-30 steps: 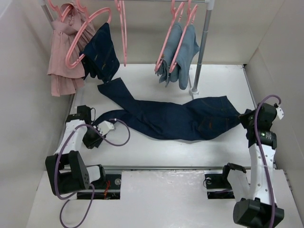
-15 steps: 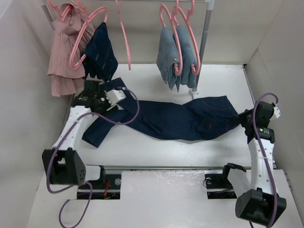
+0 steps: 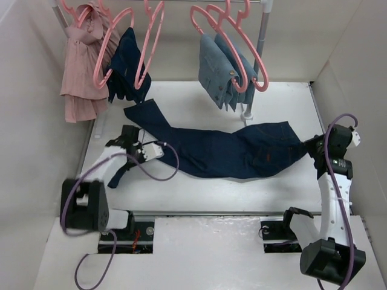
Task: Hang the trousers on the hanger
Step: Flatten out the trousers at the center of the board.
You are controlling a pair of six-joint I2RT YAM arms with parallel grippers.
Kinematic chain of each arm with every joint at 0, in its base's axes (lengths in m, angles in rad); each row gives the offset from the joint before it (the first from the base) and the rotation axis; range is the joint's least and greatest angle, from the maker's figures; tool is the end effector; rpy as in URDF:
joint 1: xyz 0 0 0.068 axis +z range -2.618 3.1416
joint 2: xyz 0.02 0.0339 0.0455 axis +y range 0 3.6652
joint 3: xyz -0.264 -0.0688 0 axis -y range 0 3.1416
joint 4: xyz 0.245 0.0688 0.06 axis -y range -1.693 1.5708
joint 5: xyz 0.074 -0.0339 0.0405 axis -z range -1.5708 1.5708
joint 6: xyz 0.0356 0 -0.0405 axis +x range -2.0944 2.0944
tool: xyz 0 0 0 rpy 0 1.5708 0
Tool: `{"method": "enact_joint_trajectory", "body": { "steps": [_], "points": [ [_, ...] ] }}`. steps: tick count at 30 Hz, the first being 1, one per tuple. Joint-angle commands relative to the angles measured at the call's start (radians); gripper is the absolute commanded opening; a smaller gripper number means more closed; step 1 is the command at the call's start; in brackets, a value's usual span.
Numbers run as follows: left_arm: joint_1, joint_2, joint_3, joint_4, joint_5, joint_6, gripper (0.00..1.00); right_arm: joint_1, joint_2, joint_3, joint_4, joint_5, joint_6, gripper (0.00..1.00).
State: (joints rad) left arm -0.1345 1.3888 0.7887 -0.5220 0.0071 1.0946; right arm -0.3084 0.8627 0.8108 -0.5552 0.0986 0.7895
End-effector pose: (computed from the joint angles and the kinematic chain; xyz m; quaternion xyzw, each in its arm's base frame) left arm 0.2535 -0.0346 0.1855 0.5628 0.7961 0.0997 0.1989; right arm 0.1761 -0.0598 0.2988 0.4813 0.7431 0.0679 0.4599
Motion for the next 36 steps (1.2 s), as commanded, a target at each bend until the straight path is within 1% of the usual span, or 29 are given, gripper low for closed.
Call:
{"method": "enact_joint_trajectory", "body": {
  "steps": [1,2,4,5,6,8,9,10,11,12,13,14,15,16,17,18,19,20,22,23,24,25,26,27,31,32,33,34,36],
  "points": [
    [0.079,-0.270,-0.111,-0.090,-0.044,0.408,0.00,-0.008,-0.007,0.146,0.032,0.027,-0.007,0.00],
    [0.135,-0.442,-0.165,-0.090,-0.061,0.530,0.00,-0.008,0.004,0.163,0.032,0.027,-0.028,0.00],
    [0.176,-0.609,-0.318,-0.099,-0.088,0.744,0.00,-0.017,0.004,0.177,0.032,0.010,-0.039,0.00],
    [0.188,-0.751,-0.348,-0.125,-0.078,0.848,0.00,-0.017,0.004,0.177,0.018,0.010,-0.050,0.00],
    [0.188,-0.810,-0.367,-0.150,-0.050,0.864,0.10,-0.017,-0.010,0.166,0.018,-0.011,-0.050,0.00],
    [0.188,-0.902,-0.376,-0.185,0.092,0.834,0.48,-0.017,-0.033,0.096,0.008,-0.033,-0.050,0.00],
    [0.188,-0.959,-0.376,-0.185,0.144,0.747,0.71,-0.017,-0.065,0.067,-0.002,-0.042,-0.050,0.00],
    [0.188,-0.973,-0.355,-0.176,0.240,0.688,0.75,-0.017,-0.082,0.039,-0.002,-0.042,-0.050,0.00],
    [0.188,-0.973,-0.317,-0.138,0.281,0.609,0.79,-0.017,-0.097,-0.004,-0.012,-0.031,-0.050,0.00],
    [0.188,-0.937,-0.289,-0.116,0.315,0.522,0.82,-0.017,-0.123,-0.021,-0.012,-0.031,-0.050,0.00],
    [0.188,-0.895,-0.260,-0.104,0.341,0.381,0.84,-0.017,-0.134,-0.036,-0.012,-0.031,-0.050,0.00],
    [0.188,-0.840,-0.225,-0.104,0.382,0.326,0.84,-0.017,-0.134,-0.048,-0.012,-0.040,-0.050,0.00],
    [0.188,-0.776,-0.141,-0.104,0.405,0.270,0.84,-0.017,-0.145,-0.058,-0.012,-0.040,-0.050,0.00],
    [0.188,-0.631,-0.090,-0.104,0.427,0.208,0.84,-0.017,-0.145,-0.071,-0.012,-0.051,-0.050,0.00],
    [0.188,-0.557,-0.039,-0.104,0.476,0.156,0.84,-0.017,-0.145,-0.071,-0.012,-0.051,-0.050,0.00],
    [0.188,-0.484,0.059,-0.114,0.502,0.083,0.84,-0.017,-0.145,-0.071,-0.002,-0.051,-0.059,0.00],
    [0.188,-0.355,0.099,-0.125,0.523,0.056,0.84,-0.017,-0.145,-0.081,0.011,-0.063,-0.059,0.00],
    [0.129,-0.302,0.130,-0.112,0.524,0.019,0.84,-0.017,-0.145,-0.081,0.020,-0.063,-0.068,0.00],
    [0.046,-0.219,0.165,0.015,0.455,-0.120,0.84,-0.017,-0.134,-0.090,0.044,-0.094,-0.078,0.00],
    [-0.040,-0.156,0.165,0.061,0.426,-0.136,0.84,-0.017,-0.123,-0.090,0.067,-0.109,-0.093,0.00],
    [-0.078,-0.127,0.175,0.100,0.378,-0.136,0.84,-0.017,-0.114,-0.090,0.077,-0.143,-0.102,0.00],
    [-0.155,-0.067,0.175,0.146,0.360,-0.089,0.85,-0.017,-0.097,-0.090,0.087,-0.157,-0.102,0.00],
    [-0.155,-0.036,0.190,0.157,0.346,-0.061,0.85,-0.017,-0.097,-0.090,0.087,-0.157,-0.113,0.00],
    [-0.206,-0.005,0.199,0.168,0.337,-0.038,0.87,-0.017,-0.084,-0.090,0.087,-0.157,-0.113,0.00],
    [-0.217,0.166,0.302,0.157,0.356,0.077,0.88,-0.017,-0.073,-0.081,0.078,-0.166,-0.136,0.00],
    [-0.217,0.200,0.355,0.131,0.356,0.093,0.88,-0.017,-0.073,-0.081,0.078,-0.175,-0.145,0.00],
    [-0.217,0.261,0.380,0.116,0.356,0.111,0.89,-0.017,-0.073,-0.081,0.068,-0.175,-0.156,0.00],
    [-0.217,0.288,0.403,0.102,0.367,0.154,0.95,-0.017,-0.073,-0.081,0.067,-0.175,-0.156,0.00],
    [-0.228,0.325,0.432,0.093,0.376,0.182,0.99,-0.017,-0.073,-0.081,0.057,-0.175,-0.170,0.00]
  ]
}}
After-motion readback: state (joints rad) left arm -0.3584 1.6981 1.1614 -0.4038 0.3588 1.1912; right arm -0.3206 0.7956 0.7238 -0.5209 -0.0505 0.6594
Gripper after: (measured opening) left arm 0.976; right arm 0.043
